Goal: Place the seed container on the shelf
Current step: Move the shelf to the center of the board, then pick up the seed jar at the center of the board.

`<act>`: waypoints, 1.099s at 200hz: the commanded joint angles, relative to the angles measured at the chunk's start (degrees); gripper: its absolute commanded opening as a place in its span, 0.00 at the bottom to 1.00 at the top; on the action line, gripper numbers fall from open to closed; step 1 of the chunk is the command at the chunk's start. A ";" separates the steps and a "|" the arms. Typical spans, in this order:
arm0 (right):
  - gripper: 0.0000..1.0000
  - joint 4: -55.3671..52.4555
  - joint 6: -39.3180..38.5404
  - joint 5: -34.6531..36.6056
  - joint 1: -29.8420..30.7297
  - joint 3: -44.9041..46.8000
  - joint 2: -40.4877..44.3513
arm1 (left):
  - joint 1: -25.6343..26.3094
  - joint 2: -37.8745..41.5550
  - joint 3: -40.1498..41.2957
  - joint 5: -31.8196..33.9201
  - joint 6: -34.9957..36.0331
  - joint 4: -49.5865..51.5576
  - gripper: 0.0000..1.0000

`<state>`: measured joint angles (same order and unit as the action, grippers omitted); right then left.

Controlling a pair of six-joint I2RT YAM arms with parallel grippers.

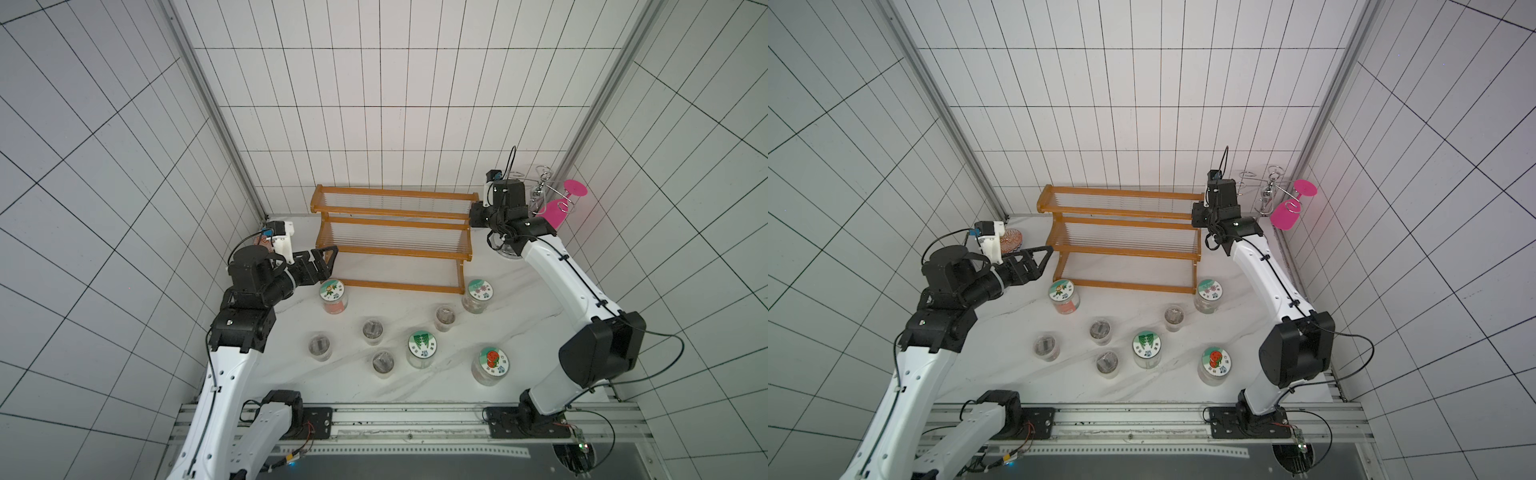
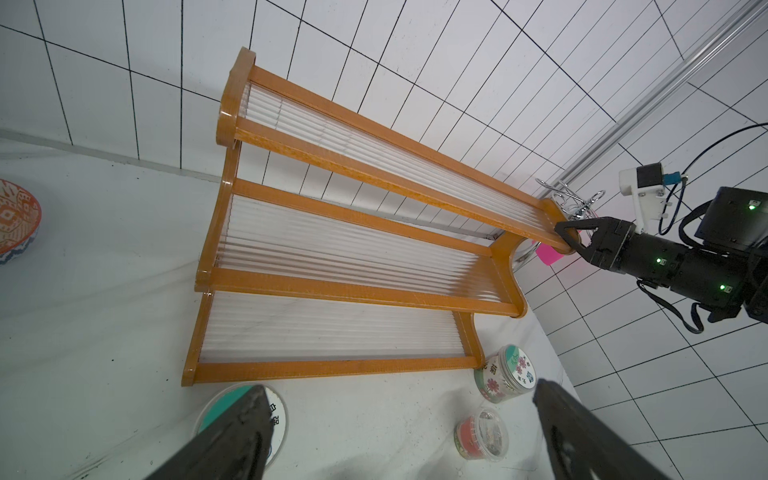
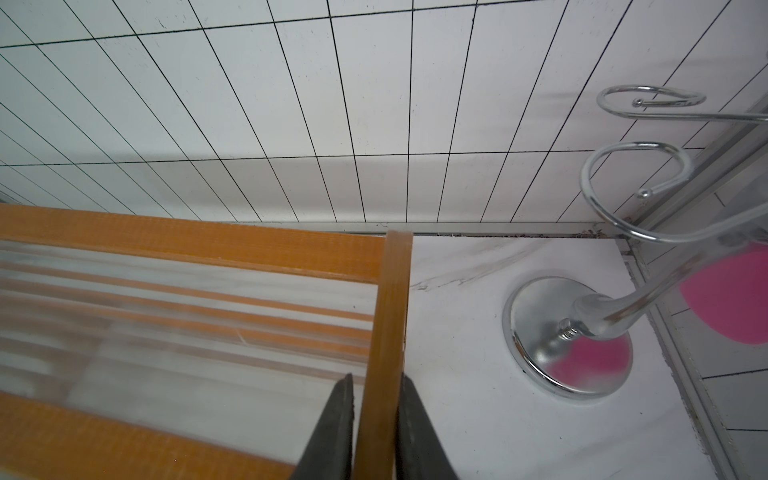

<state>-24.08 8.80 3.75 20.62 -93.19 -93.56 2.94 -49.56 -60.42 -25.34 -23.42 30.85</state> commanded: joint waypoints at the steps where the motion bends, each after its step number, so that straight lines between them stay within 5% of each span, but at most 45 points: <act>1: 0.20 -0.63 -1.76 -3.04 -0.53 0.28 -1.55 | -0.04 -0.23 0.21 -0.84 1.16 -1.14 0.99; 40: 0.30 -2.61 -1.77 -3.63 -0.55 -0.79 -1.30 | -0.04 -0.06 0.04 -1.02 1.38 -1.06 0.99; 97: 0.72 -13.26 -1.50 -2.35 0.26 -6.26 3.20 | 0.04 0.66 -0.62 -1.81 1.36 -0.66 0.99; 154: 0.77 -23.99 1.14 2.27 7.47 -3.38 12.22 | 0.05 1.79 -1.95 -2.80 1.46 1.65 0.99; 220: 0.77 -26.39 14.46 7.54 18.83 14.69 21.56 | 0.20 4.11 -1.89 -3.73 1.31 4.83 0.99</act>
<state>-47.88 16.10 8.08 36.40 -85.89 -72.95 2.94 -46.70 -61.08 -27.99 -22.87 34.37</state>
